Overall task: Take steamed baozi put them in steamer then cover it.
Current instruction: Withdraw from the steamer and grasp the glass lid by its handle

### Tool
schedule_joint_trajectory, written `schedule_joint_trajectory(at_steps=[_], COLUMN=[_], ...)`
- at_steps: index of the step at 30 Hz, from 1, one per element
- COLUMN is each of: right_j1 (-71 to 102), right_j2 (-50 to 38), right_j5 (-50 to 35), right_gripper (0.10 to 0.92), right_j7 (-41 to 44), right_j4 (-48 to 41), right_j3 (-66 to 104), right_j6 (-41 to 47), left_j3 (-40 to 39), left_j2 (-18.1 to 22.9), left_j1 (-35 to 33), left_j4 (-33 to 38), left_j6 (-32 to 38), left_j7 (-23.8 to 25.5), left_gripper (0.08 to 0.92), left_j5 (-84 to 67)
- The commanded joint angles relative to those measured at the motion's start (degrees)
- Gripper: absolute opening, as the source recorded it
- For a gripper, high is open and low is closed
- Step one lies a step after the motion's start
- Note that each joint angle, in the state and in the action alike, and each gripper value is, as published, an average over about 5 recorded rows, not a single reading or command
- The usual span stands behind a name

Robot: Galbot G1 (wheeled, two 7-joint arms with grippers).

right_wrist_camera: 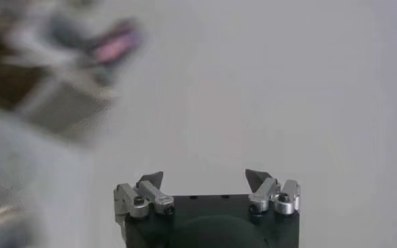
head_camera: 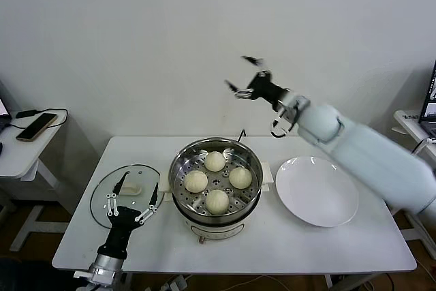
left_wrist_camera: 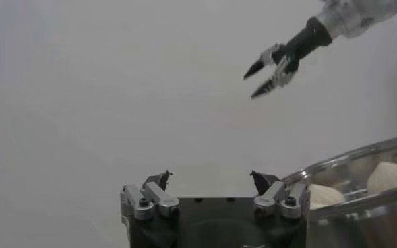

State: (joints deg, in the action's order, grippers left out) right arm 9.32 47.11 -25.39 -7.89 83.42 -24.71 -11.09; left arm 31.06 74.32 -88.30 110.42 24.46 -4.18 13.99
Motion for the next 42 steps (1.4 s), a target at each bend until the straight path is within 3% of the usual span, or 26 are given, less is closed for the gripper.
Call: schedule_joint_trajectory(at_steps=[1,6,16,25,42], right_j1=[41.9,50.4,59.4,62.0,64.7], right_j2=[8.3,14.4,19.9,21.9,23.4], right_j5=[9.2,11.6,12.6,14.3,16.0], right_gripper=[0.823,0.823,0.823,0.823,0.823], right_j7=[-20.5,-17.8,-13.6,-12.5,-12.0], right_j4=[0.4,-0.5,0.0,0.8,1.7], right_j3=[42.2,50.5,55.0,55.8,58.6], right_j6=[-8.7,-10.6,-12.9,-13.0,-12.9], left_j3=[0.7,2.6,7.2,5.8,2.2], left_j2=[-0.3,-2.2,-5.9,-6.0,-6.3], left_j1=[3.8,5.2,7.8,13.2,20.5], left_j4=[-4.1,-10.4,-22.6,-28.3,-34.9], left_j6=[-3.3,-7.5,-16.4,-16.1,-16.1], left_j7=[-6.8,-10.6,-12.8,-15.2,-14.7], left_gripper=[0.823,0.823,0.823,0.823,0.823], left_j5=[19.3,36.7,61.5,67.6,69.2])
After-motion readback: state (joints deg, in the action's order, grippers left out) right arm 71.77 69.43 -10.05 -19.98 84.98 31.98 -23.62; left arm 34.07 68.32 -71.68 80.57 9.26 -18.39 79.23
